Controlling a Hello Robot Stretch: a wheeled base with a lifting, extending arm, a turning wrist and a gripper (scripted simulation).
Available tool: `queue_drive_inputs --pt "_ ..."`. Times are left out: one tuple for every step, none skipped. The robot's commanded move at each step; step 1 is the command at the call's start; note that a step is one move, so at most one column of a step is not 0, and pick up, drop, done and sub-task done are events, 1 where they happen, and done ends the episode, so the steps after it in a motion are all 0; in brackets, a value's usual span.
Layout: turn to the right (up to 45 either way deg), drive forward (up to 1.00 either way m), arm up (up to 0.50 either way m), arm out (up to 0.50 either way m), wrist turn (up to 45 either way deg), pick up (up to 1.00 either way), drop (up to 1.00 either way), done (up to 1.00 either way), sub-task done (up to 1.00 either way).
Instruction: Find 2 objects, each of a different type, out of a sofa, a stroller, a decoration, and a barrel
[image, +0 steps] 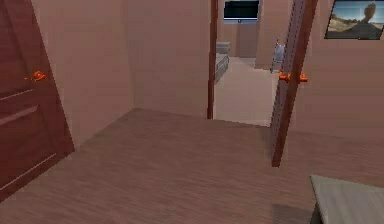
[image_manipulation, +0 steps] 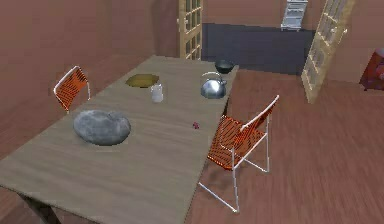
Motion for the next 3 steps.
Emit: queue_drive_inputs --pt "12.0 0.00 0.00 0.00 0.0 0.00 0.00 0.00 0.00" --pt "0.0 1.00 0.00 0.00 0.0 0.00 0.00 0.00 0.00" --pt "0.0 1.00 0.00 0.00 0.0 0.00 0.00 0.00 0.00"
